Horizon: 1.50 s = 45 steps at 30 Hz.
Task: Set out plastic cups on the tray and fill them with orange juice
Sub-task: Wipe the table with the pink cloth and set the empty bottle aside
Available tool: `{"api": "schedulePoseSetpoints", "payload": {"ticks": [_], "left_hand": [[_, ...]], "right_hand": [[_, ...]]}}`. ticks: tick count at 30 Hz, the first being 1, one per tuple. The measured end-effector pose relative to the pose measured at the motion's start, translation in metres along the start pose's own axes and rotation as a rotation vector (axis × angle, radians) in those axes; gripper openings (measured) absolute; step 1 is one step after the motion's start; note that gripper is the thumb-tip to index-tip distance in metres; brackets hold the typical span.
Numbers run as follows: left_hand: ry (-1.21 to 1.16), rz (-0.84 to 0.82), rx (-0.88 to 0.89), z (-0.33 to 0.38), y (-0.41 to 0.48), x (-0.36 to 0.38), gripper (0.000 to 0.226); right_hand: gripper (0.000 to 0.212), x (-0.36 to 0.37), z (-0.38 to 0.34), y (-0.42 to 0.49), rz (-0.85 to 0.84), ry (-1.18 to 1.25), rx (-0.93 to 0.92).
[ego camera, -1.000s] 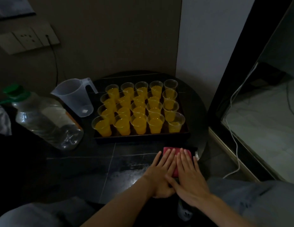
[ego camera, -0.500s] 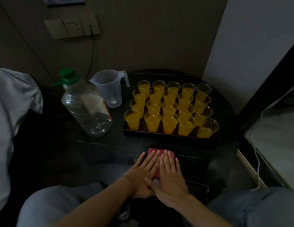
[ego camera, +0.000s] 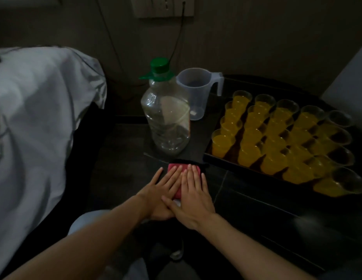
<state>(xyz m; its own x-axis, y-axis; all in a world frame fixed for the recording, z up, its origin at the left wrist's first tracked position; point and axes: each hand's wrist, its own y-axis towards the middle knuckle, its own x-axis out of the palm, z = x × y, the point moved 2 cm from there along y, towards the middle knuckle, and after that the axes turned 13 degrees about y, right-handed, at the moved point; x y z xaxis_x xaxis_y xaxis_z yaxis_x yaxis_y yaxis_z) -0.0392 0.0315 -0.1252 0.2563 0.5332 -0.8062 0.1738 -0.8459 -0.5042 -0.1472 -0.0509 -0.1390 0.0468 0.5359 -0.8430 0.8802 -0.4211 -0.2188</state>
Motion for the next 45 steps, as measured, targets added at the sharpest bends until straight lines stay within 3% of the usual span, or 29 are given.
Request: {"api": "schedulePoseSetpoints", "payload": {"ticks": [6,15,27,41,45], "left_hand": [[0.020,-0.022,-0.080,-0.037,-0.015,0.026,0.092],[0.007,-0.032,-0.059,-0.026,-0.031,0.033,0.089],[-0.033,-0.012,-0.042,0.023,-0.049,0.021,0.091],[-0.156,0.120,0.029,0.115,-0.048,-0.006,0.100],[-0.171,0.146,0.043,0.154,-0.035,-0.013,0.101]], "right_hand": [[0.111,0.012,-0.036,0.032,-0.036,-0.014,-0.059],[0.107,0.024,-0.044,0.007,-0.004,0.021,-0.062],[0.103,0.025,-0.027,-0.042,-0.017,-0.008,-0.066],[0.115,0.007,0.030,-0.115,-0.085,-0.016,-0.021],[0.106,-0.002,0.060,-0.149,-0.053,-0.082,0.033]]}}
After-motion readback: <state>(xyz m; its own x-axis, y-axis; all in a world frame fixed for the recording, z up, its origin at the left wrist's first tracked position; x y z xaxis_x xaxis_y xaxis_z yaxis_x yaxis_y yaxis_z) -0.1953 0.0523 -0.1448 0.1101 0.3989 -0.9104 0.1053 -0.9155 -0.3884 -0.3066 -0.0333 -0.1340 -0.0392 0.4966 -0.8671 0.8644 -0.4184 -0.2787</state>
